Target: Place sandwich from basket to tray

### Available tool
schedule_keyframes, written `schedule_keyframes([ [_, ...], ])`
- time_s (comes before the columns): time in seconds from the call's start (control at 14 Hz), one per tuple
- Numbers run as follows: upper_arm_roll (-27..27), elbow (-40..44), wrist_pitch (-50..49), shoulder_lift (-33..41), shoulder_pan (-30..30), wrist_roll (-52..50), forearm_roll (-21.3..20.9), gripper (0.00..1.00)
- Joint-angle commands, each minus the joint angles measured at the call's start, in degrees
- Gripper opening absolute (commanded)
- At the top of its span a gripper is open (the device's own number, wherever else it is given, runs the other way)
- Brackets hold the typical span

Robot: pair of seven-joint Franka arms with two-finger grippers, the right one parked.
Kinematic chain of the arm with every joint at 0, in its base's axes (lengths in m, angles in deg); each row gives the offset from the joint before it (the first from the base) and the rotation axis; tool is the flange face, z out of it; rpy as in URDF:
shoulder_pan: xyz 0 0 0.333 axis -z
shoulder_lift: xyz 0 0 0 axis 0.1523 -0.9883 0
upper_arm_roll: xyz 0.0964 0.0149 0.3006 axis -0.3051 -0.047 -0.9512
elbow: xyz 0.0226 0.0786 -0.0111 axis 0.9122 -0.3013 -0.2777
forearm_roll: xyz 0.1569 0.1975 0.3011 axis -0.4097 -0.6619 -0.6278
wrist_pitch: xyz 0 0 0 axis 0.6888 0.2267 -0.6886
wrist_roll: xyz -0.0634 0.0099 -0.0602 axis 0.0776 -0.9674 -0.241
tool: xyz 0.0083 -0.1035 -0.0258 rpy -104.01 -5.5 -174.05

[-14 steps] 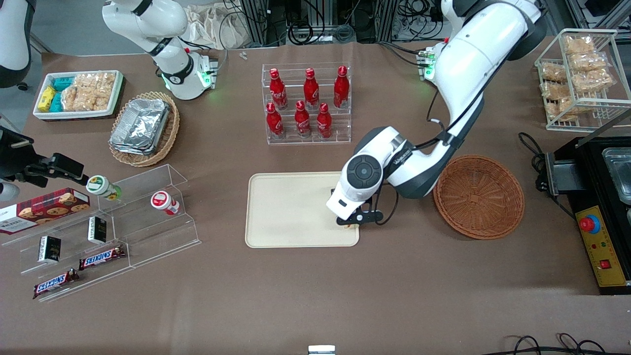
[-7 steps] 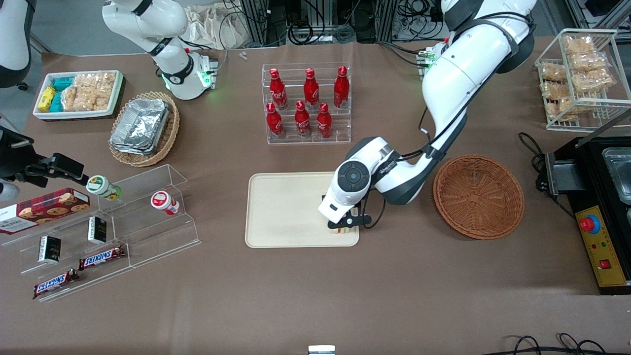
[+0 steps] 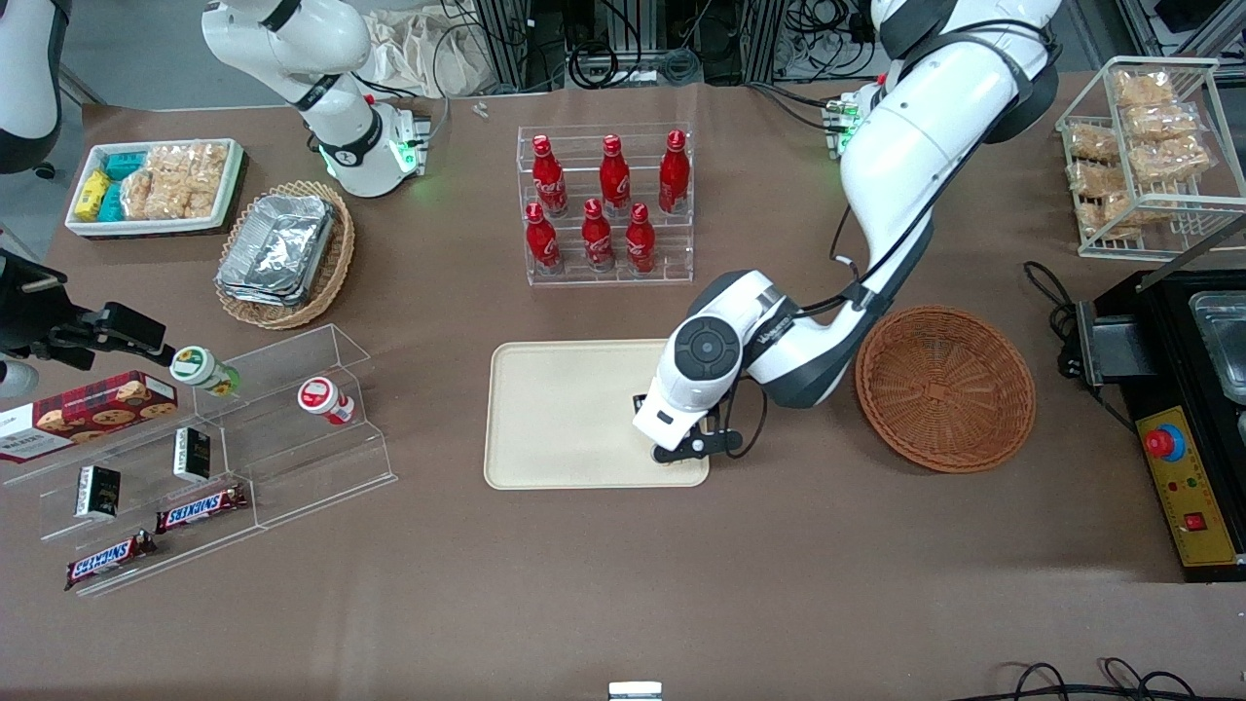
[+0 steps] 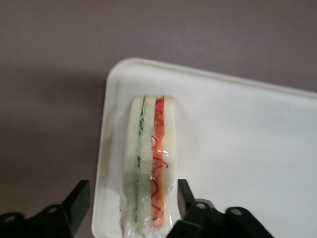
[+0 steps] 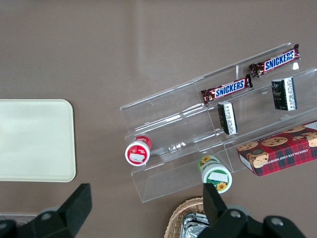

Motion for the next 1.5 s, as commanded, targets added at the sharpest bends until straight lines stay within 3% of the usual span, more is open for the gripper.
schedule_keyframes([
  [0.0, -0.1, -1.7, -4.8, 9.6, -4.7, -1.3, -0.5, 1.0],
  [0.36, 0.2, -7.6, -12.2, 24.7, -13.2, 1.5, 0.3, 1.0],
  [0.57, 0.4, -15.2, -11.7, 34.5, -20.8, 11.1, 10.3, 1.0],
  [0.71, 0.4, -19.1, -11.7, 39.7, -24.0, 15.7, 12.6, 1.0],
  [1.07, -0.7, -19.5, -14.3, 42.8, -25.0, 18.1, 12.8, 1.0],
  [1.29, -1.0, -20.3, -14.9, 44.4, -27.3, 23.2, 15.3, 1.0],
  [1.43, -5.3, -24.3, -15.0, 48.4, -26.4, 29.5, 16.3, 1.0],
])
